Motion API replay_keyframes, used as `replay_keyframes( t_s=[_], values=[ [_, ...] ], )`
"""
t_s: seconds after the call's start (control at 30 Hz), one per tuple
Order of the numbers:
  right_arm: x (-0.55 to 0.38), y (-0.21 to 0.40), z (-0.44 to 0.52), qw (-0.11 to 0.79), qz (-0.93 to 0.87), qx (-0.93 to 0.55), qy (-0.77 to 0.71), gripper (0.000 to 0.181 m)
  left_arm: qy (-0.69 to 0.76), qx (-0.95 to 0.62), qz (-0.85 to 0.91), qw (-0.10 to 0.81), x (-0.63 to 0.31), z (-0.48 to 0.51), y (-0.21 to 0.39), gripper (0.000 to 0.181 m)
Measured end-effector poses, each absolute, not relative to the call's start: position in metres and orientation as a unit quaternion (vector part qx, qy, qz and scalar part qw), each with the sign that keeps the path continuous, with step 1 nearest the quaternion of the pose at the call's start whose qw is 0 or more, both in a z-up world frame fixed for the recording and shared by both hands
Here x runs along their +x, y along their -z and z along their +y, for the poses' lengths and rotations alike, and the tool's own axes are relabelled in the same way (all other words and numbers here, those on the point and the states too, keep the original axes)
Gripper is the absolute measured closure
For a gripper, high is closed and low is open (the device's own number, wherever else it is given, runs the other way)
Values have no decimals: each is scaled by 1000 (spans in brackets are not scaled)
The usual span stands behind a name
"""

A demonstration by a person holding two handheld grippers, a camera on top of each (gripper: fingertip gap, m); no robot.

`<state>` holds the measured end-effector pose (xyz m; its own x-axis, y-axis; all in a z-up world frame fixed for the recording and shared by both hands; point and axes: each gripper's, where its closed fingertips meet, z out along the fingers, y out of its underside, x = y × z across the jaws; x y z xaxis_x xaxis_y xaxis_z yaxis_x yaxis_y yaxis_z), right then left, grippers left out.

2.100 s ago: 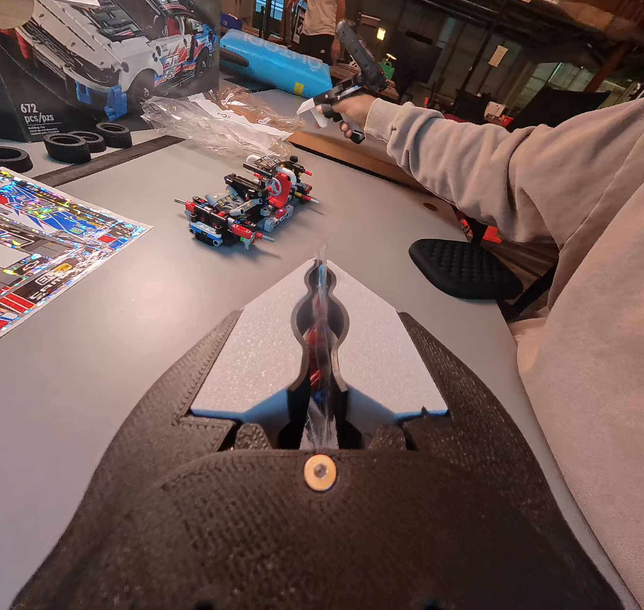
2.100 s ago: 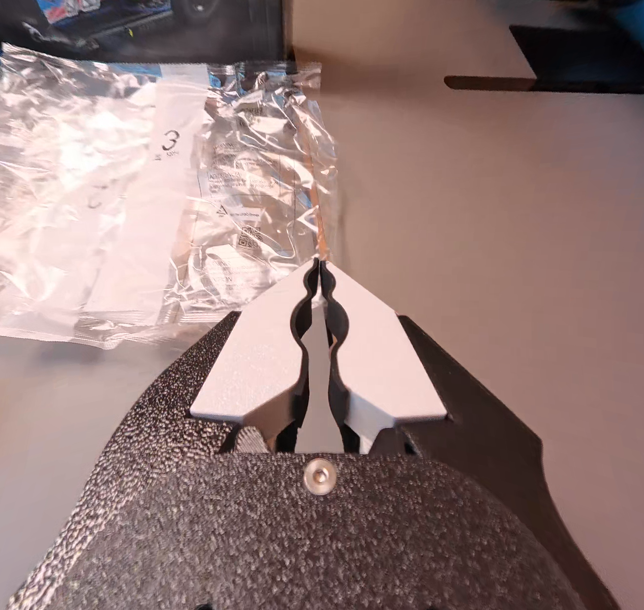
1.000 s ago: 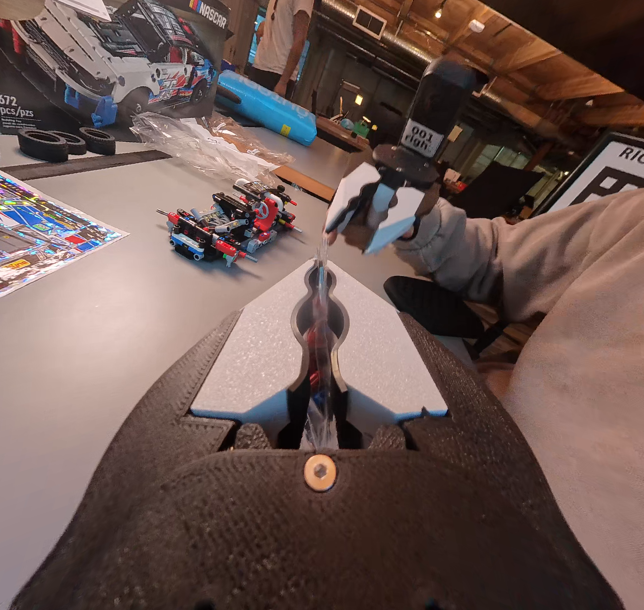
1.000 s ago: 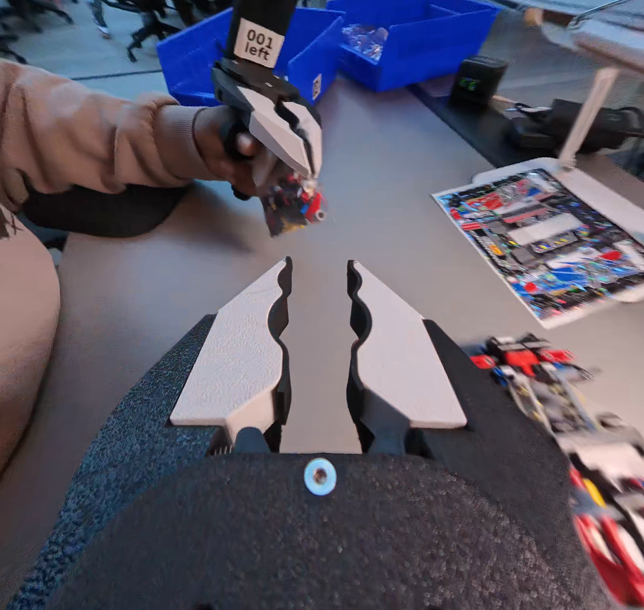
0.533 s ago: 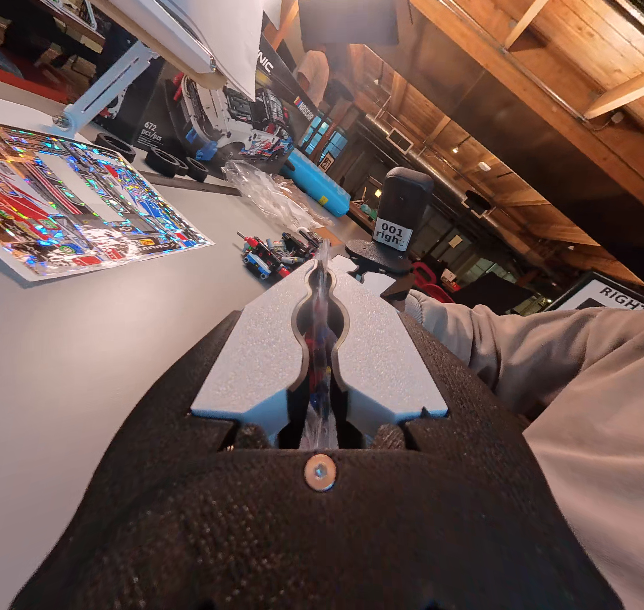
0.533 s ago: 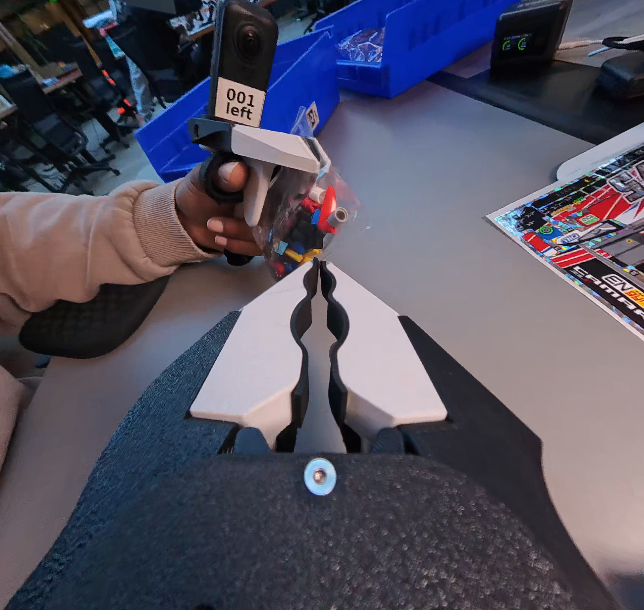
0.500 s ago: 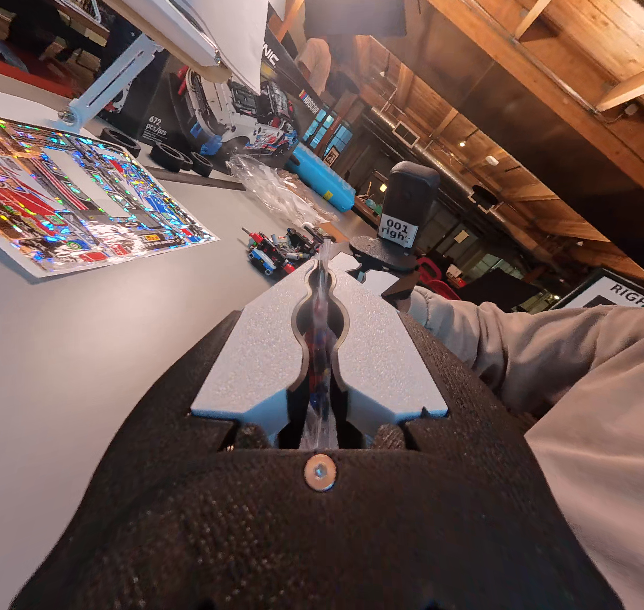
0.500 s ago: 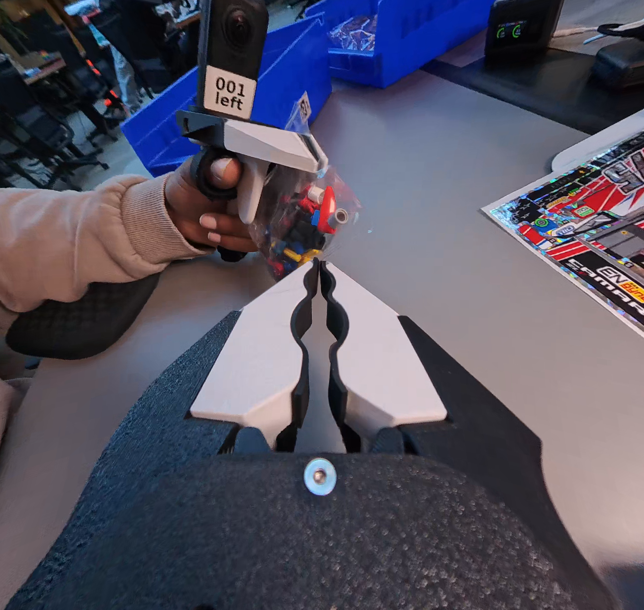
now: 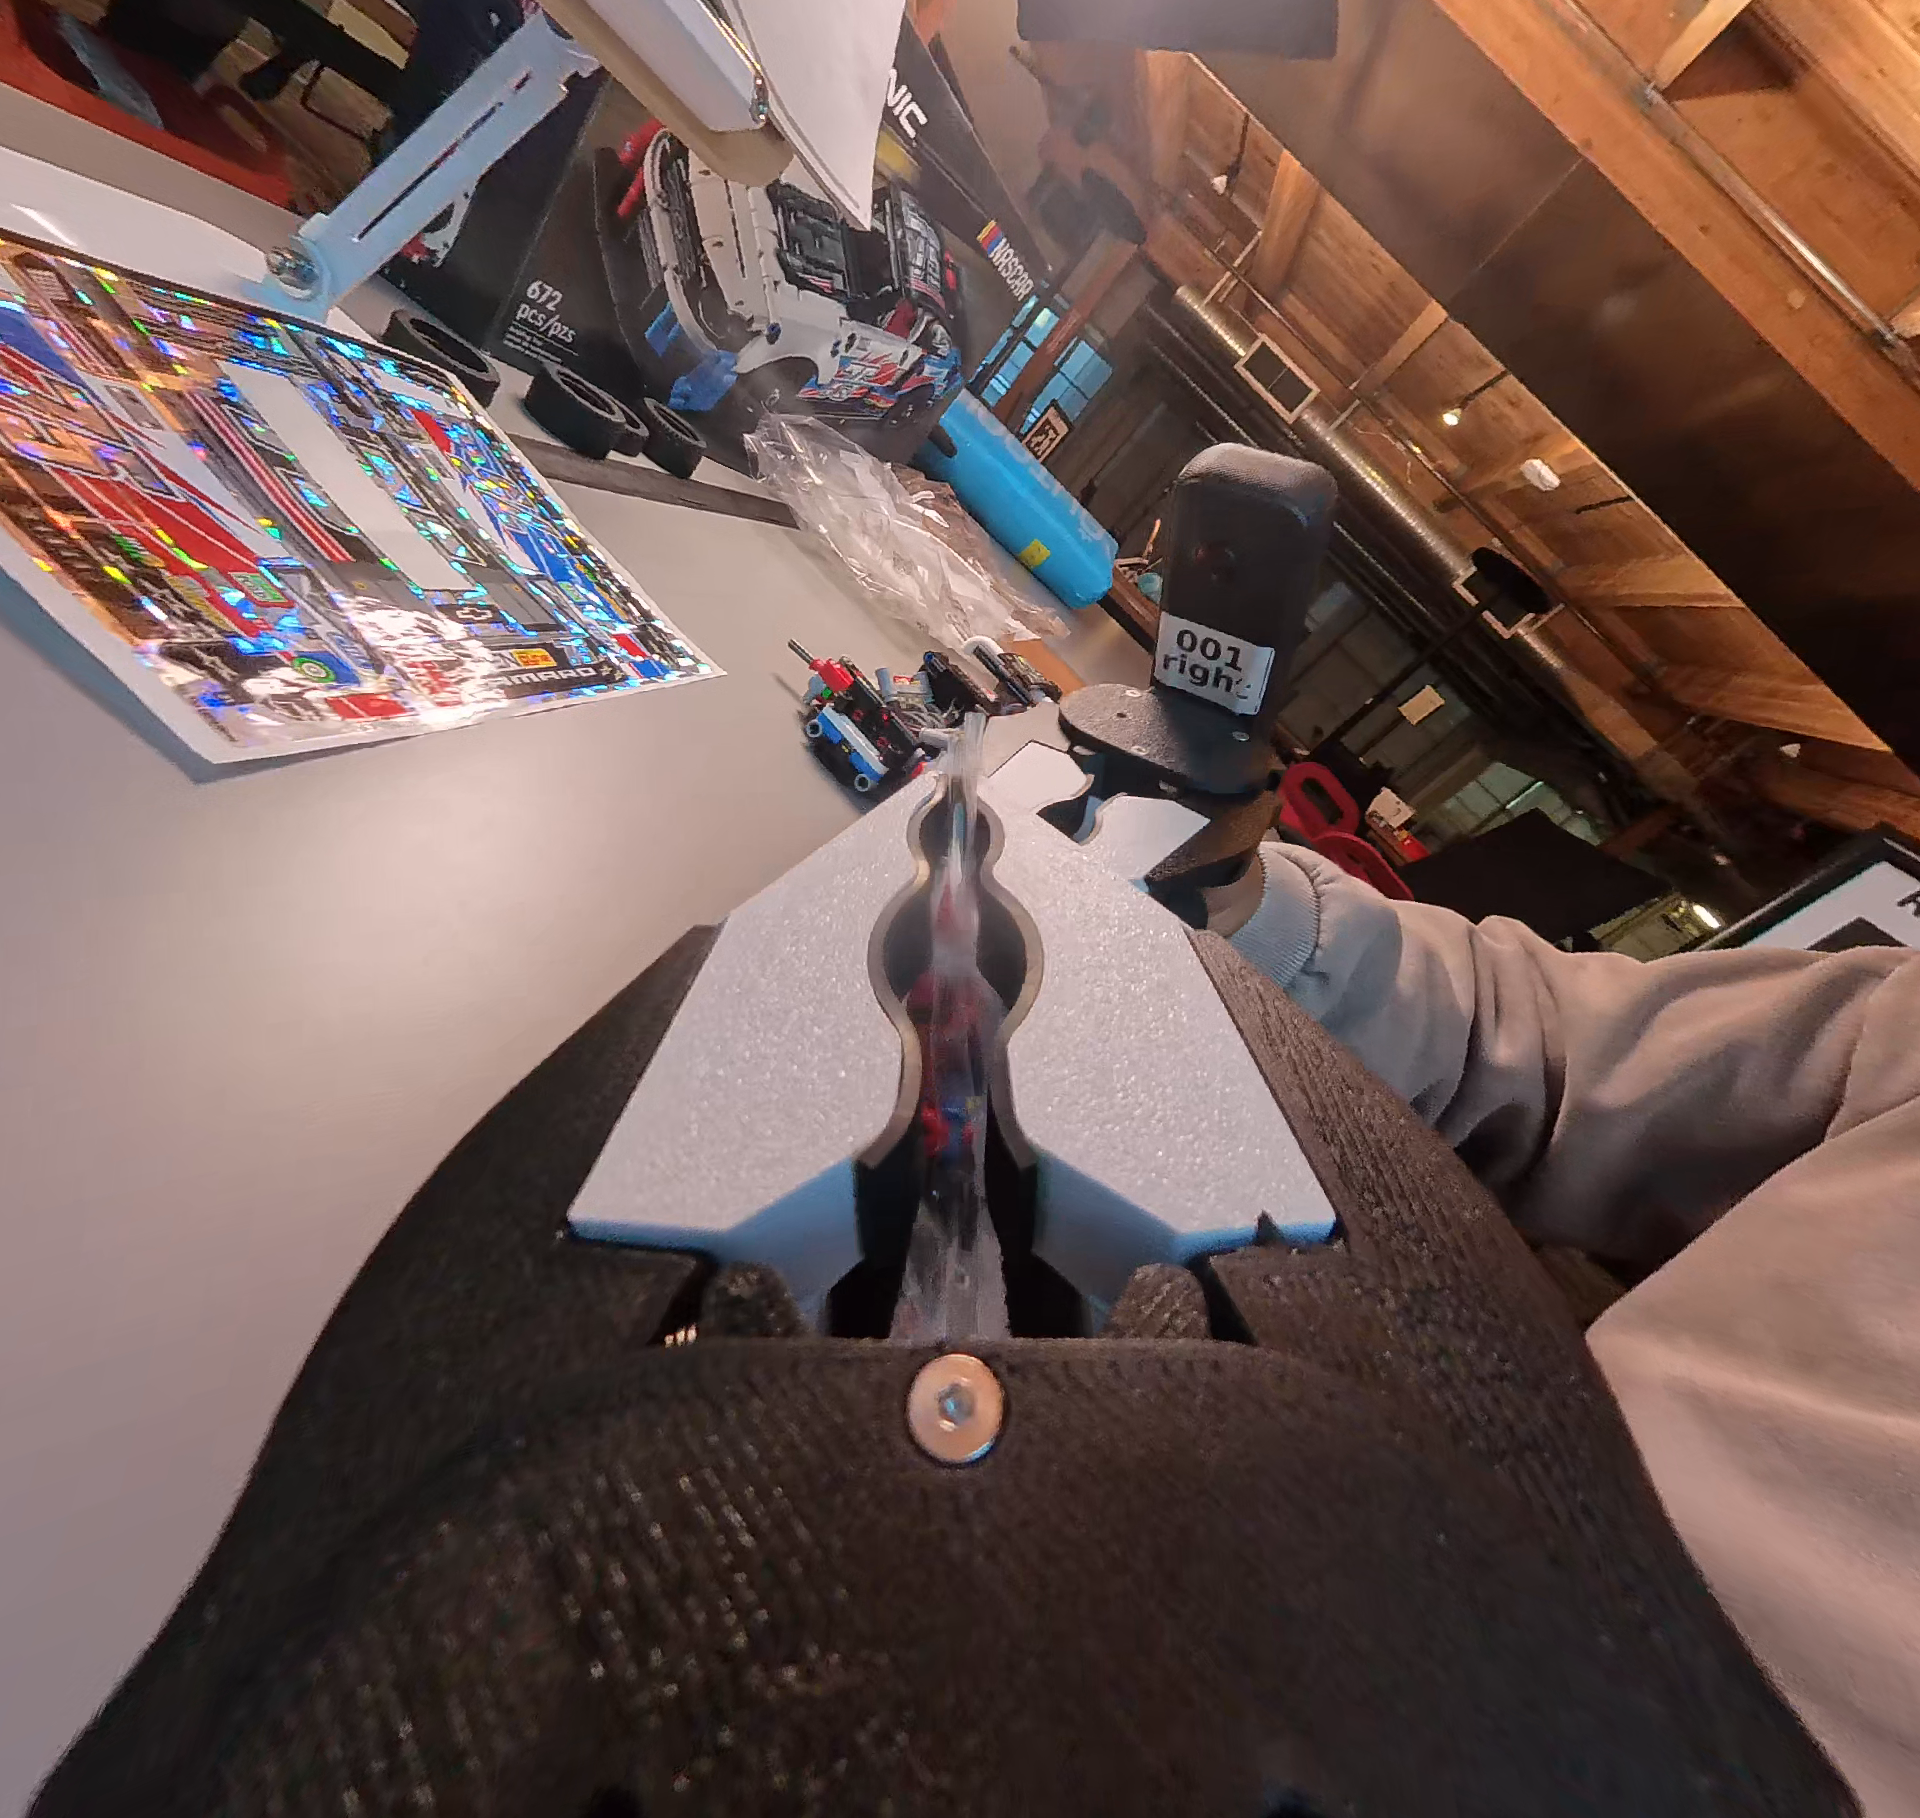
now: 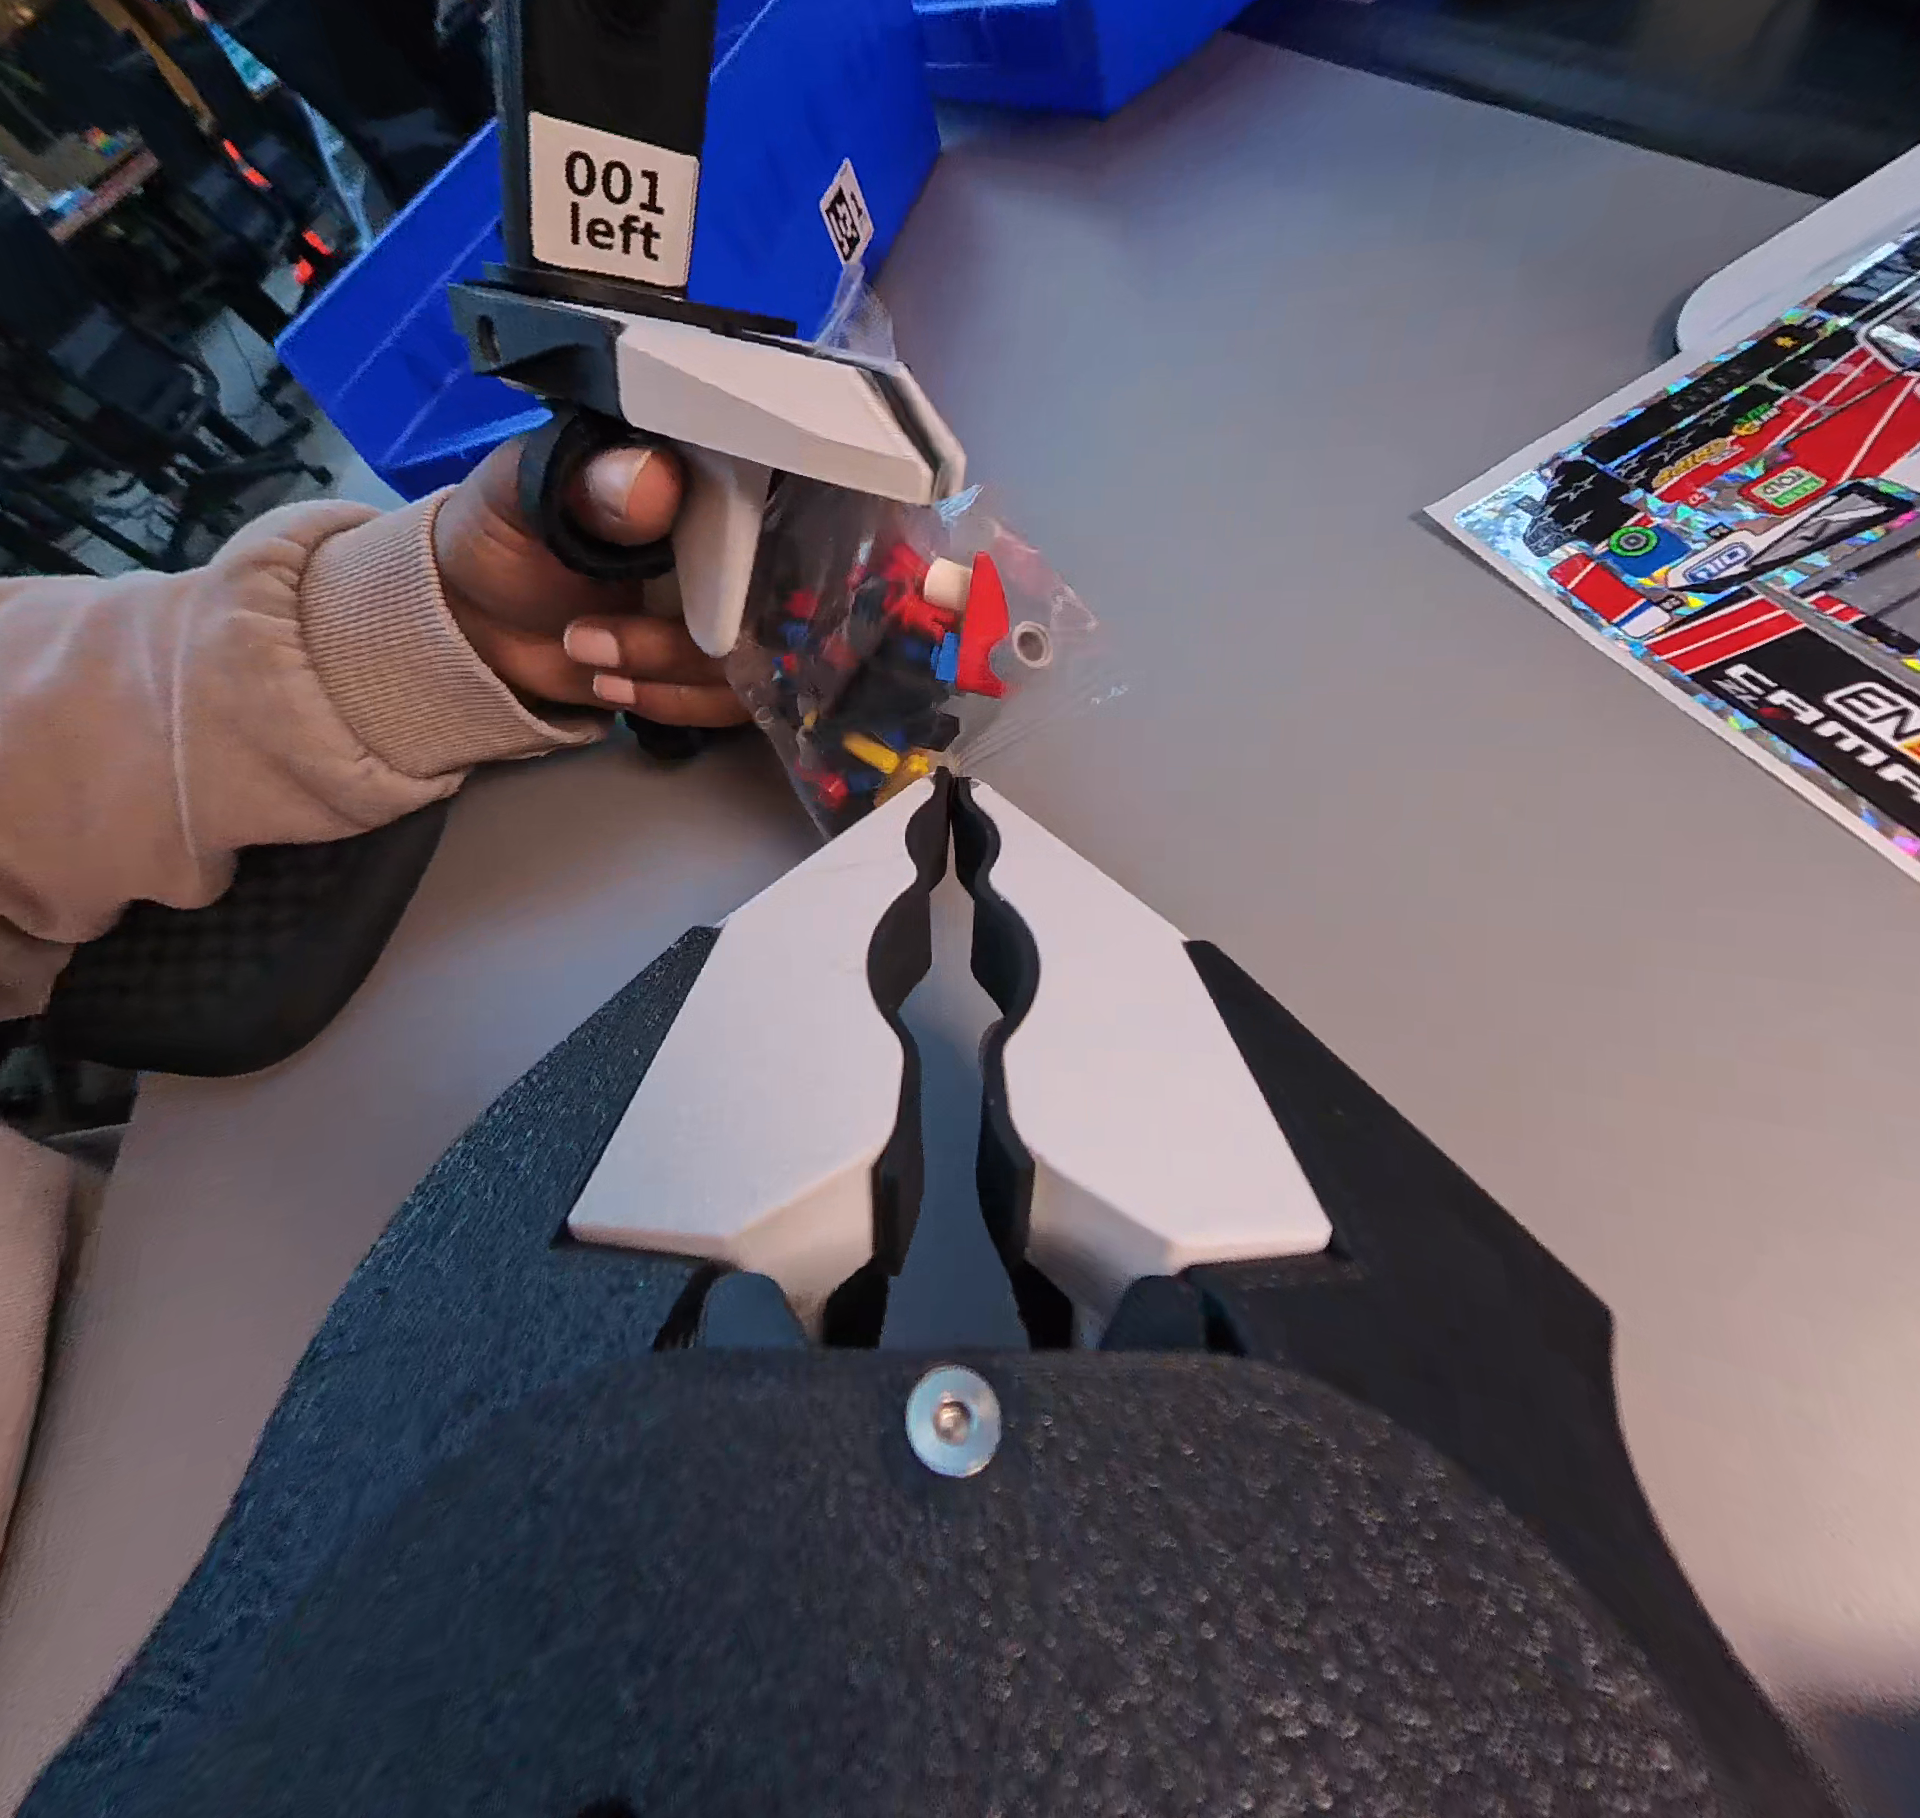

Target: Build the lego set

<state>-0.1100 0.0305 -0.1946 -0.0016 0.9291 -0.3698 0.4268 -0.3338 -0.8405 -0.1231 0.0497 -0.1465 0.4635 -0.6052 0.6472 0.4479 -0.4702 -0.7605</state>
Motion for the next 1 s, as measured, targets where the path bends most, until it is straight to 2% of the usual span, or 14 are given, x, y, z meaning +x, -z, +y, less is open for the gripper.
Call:
replay_keyframes(
  t_s=[0.2, 0.5, 0.67, 0.8, 1.0],
  values=[
    [-104, 197, 39, 256, -507, -676, -471, 181, 455, -736, 72, 496, -133, 52, 167, 179],
    [-99, 215, 58, 244, -475, -726, -433, 181, 362, -827, 143, 407, -138, 31, 211, 159],
    [-101, 222, 68, 241, -453, -753, -413, 181, 340, -841, 135, 400, -143, 34, 215, 162],
    [-103, 224, 78, 249, -447, -764, -393, 181, 296, -855, 119, 410, -155, 45, 220, 181],
    [-111, 227, 84, 265, -473, -762, -354, 181, 257, -868, 126, 406, -159, 58, 223, 181]
  ],
)
